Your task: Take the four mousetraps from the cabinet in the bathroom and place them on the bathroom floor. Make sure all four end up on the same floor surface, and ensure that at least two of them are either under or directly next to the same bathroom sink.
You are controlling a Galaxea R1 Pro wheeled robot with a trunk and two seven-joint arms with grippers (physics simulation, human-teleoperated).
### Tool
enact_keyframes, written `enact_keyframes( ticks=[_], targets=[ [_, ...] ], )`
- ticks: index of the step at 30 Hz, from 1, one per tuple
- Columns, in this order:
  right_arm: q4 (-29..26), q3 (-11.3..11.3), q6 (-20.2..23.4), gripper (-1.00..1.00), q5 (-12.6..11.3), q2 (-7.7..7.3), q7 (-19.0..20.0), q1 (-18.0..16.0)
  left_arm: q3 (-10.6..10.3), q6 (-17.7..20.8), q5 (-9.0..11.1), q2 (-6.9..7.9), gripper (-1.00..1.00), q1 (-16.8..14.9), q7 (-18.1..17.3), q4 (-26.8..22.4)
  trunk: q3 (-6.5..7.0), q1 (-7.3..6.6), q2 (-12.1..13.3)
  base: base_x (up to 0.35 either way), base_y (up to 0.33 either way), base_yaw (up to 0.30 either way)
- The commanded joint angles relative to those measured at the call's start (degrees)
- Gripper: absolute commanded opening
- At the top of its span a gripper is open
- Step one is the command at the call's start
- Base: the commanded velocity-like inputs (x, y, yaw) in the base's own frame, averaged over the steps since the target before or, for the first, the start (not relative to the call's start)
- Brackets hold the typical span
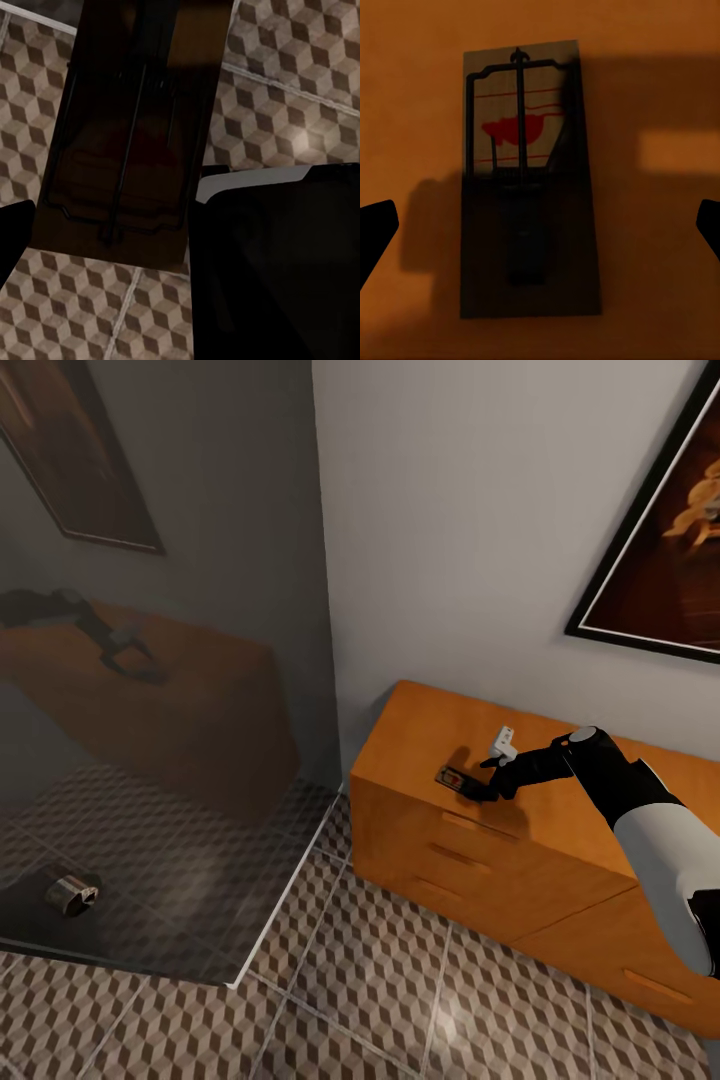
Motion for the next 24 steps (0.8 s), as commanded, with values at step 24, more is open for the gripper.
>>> enact_keyframes(
  ticks=[24],
  targets=[
    [-0.05, 0.18, 0.53, 1.00, -0.05, -0.05, 0.16, -0.04, -0.42, -0.22, 0.39, -0.20, -1.00, -0.05, -0.12, 0.15, -1.73, 0.03, -0.10, 0.000, 0.000, 0.000]
  ],
)
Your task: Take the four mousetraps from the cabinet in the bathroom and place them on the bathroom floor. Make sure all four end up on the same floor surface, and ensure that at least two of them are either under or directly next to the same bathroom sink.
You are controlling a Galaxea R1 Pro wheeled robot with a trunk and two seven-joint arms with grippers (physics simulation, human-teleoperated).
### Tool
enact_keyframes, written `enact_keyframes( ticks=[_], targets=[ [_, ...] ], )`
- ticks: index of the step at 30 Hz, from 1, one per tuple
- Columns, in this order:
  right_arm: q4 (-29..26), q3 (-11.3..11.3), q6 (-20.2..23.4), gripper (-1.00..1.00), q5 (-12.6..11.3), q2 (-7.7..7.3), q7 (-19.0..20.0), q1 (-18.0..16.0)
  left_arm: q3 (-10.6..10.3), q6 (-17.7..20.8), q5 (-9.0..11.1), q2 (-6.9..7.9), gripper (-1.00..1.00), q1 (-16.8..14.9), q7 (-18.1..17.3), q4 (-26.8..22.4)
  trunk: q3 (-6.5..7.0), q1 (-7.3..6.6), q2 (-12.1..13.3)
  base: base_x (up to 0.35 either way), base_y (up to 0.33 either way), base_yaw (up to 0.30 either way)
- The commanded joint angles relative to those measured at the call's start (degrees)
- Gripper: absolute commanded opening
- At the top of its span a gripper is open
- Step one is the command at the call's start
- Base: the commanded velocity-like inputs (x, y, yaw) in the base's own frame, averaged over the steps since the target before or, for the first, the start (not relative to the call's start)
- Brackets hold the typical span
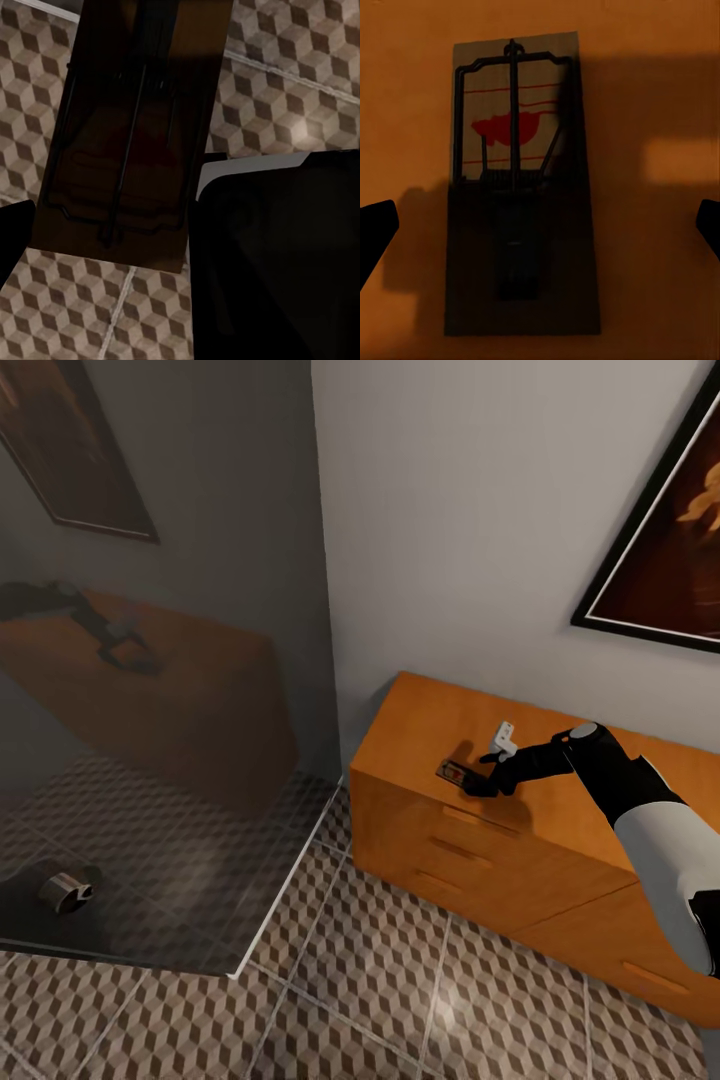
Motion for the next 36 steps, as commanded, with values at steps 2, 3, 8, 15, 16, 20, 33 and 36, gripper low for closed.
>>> enact_keyframes(
  ticks=[2, 3, 8, 15, 16, 20, 33, 36],
  targets=[
    [1.63, 0.23, 0.62, 1.00, -0.03, -0.01, 0.14, 0.03, -0.41, -0.22, 0.37, -0.06, -1.00, -0.06, -0.13, 0.17, -0.12, 0.05, -0.06, 0.000, 0.000, 0.000],
    [1.62, 0.23, 0.62, 1.00, -0.03, -0.01, 0.14, 0.03, -0.41, -0.22, 0.37, -0.06, -1.00, -0.06, -0.13, 0.17, -0.13, 0.05, -0.06, 0.000, 0.000, 0.000],
    [1.62, 0.23, 0.62, 1.00, -0.03, -0.01, 0.14, 0.03, -0.41, -0.22, 0.37, -0.06, -1.00, -0.06, -0.13, 0.18, -0.15, 0.05, -0.06, 0.000, 0.000, 0.000],
    [1.66, 0.23, 0.62, -1.00, -0.03, -0.01, 0.16, 0.10, -0.41, -0.22, 0.37, -0.06, -1.00, -0.06, -0.13, 0.17, -0.15, 0.05, -0.06, 0.000, 0.000, 0.000],
    [1.67, 0.23, 0.60, -1.00, -0.03, -0.01, 0.15, 0.10, -0.41, -0.22, 0.37, -0.06, -1.00, -0.06, -0.13, 0.17, -0.15, 0.05, -0.06, 0.000, 0.000, 0.000],
    [1.66, 0.23, 0.34, -1.00, -0.03, -0.01, 0.14, 0.11, -0.41, -0.22, 0.37, -0.06, -1.00, -0.06, -0.13, 0.18, -0.15, 0.05, -0.06, 0.000, 0.000, 0.000],
    [1.67, 0.23, 0.18, -1.00, -0.03, -0.01, 0.14, 0.11, -0.41, -0.22, 0.37, -0.06, -1.00, -0.06, -0.13, 0.18, -0.16, 0.05, -0.06, 0.000, 0.000, 0.000],
    [1.67, 0.23, 0.18, -1.00, -0.03, -0.01, 0.14, 0.11, -0.41, -0.22, 0.37, -0.06, -1.00, -0.06, -0.13, 0.20, -0.16, 0.05, -0.06, 0.000, 0.000, 0.000]
  ],
)
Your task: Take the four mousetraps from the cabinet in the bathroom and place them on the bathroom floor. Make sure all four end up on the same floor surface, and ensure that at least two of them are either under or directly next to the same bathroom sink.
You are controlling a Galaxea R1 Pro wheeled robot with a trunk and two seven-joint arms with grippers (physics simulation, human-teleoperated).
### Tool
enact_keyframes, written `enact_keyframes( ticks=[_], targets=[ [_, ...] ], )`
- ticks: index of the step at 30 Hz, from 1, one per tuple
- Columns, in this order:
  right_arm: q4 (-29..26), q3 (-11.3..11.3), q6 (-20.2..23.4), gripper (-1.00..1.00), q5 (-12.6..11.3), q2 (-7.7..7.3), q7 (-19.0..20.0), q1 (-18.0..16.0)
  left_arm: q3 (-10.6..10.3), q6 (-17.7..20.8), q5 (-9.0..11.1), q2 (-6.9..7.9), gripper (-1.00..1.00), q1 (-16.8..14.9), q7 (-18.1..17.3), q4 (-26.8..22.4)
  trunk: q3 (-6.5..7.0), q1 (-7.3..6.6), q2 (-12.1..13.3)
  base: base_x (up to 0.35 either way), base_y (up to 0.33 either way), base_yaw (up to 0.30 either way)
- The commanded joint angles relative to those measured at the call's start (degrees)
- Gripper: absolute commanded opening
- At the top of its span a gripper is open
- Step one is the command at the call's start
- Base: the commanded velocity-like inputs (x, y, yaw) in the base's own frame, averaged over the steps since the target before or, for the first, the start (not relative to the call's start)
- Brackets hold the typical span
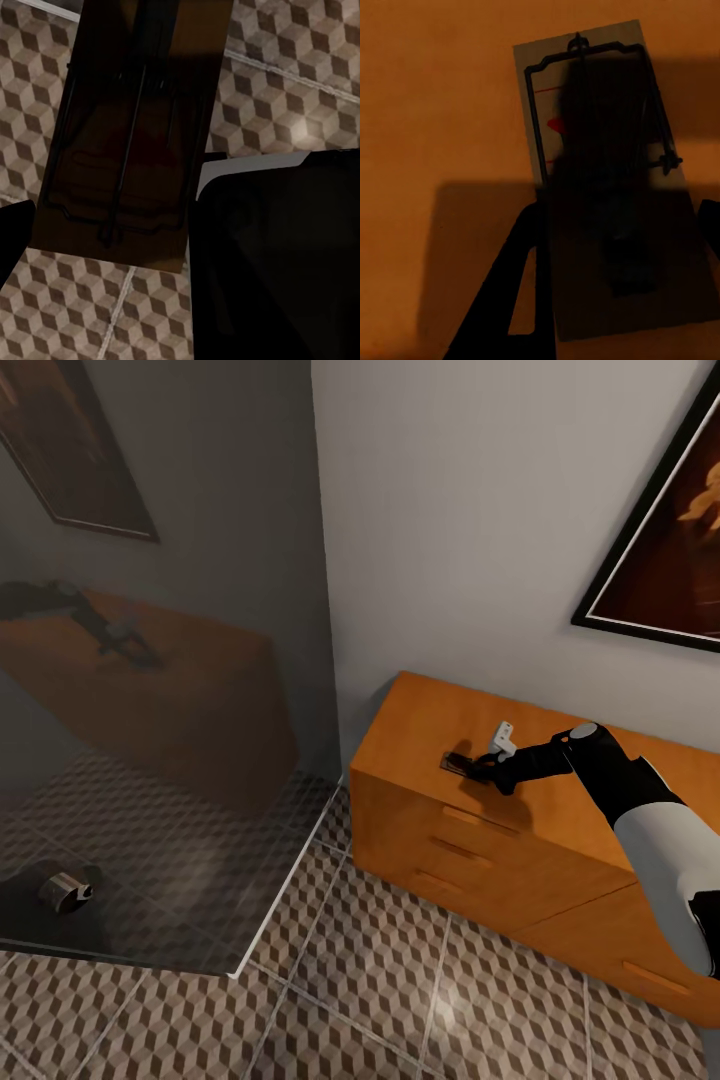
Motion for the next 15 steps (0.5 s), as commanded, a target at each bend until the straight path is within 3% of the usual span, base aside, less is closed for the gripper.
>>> enact_keyframes(
  ticks=[1, 15],
  targets=[
    [1.77, 0.25, 0.57, -1.00, 0.46, -0.06, -0.03, -0.01, -0.43, -0.23, 0.40, -0.04, -1.00, -0.05, -0.12, 0.17, -0.09, 0.05, -0.06, 0.000, 0.000, 0.000],
    [1.46, 0.11, 0.64, -1.00, 0.54, 0.02, -0.03, -0.01, -0.43, -0.23, 0.40, 0.00, -1.00, -0.05, -0.12, 0.15, -0.09, 0.05, -0.06, 0.000, 0.000, 0.000]
  ],
)
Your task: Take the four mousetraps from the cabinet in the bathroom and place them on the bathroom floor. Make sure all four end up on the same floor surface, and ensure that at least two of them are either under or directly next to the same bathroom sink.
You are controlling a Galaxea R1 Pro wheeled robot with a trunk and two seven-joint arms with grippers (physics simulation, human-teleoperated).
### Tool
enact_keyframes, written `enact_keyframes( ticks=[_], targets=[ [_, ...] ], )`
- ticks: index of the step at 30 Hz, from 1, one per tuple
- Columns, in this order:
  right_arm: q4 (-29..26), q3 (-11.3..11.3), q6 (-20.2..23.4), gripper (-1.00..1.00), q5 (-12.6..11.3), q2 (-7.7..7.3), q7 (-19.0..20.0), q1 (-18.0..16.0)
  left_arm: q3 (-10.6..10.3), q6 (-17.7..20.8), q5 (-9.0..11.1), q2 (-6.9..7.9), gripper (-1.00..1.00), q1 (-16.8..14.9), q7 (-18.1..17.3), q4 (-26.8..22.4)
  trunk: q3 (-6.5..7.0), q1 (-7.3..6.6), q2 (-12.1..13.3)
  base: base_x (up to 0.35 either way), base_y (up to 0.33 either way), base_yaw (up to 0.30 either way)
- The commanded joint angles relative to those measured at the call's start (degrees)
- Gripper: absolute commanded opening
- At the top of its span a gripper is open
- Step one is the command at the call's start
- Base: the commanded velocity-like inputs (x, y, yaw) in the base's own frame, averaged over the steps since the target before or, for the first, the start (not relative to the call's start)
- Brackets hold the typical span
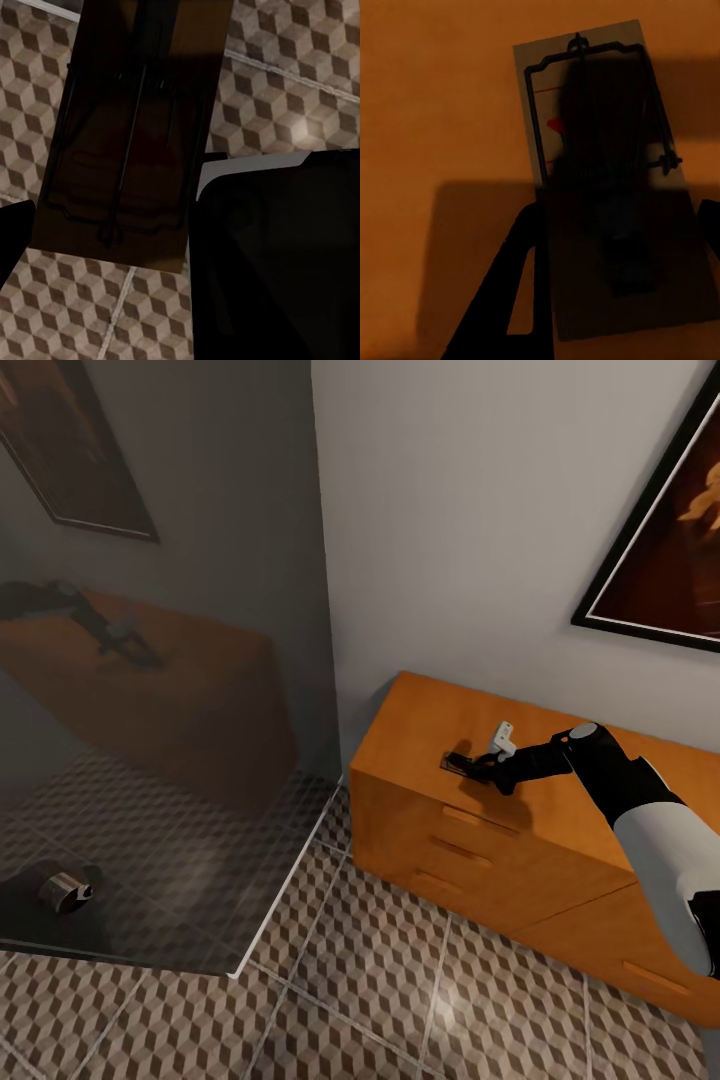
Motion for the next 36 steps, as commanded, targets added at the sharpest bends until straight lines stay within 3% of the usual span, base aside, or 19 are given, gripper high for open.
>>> enact_keyframes(
  ticks=[1, 17, 36],
  targets=[
    [1.43, 0.23, 0.58, -1.00, 0.38, -0.05, 0.06, 0.00, -0.42, -0.22, 0.40, -0.05, -1.00, -0.05, -0.13, 0.16, -0.09, 0.05, -0.06, 0.000, 0.000, 0.000],
    [-1.84, -0.13, 1.53, -1.00, 0.43, 0.03, 0.31, 0.00, -0.42, -0.22, 0.40, -0.07, -1.00, -0.05, -0.13, 0.16, -0.09, 0.05, -0.06, 0.000, 0.000, 0.000],
    [-12.48, -0.21, 10.73, -1.00, 0.39, 0.12, 0.57, 0.00, -0.42, -0.22, 0.40, -0.07, -1.00, -0.05, -0.13, 0.16, -0.09, 0.05, -0.06, 0.000, 0.000, 0.000]
  ],
)
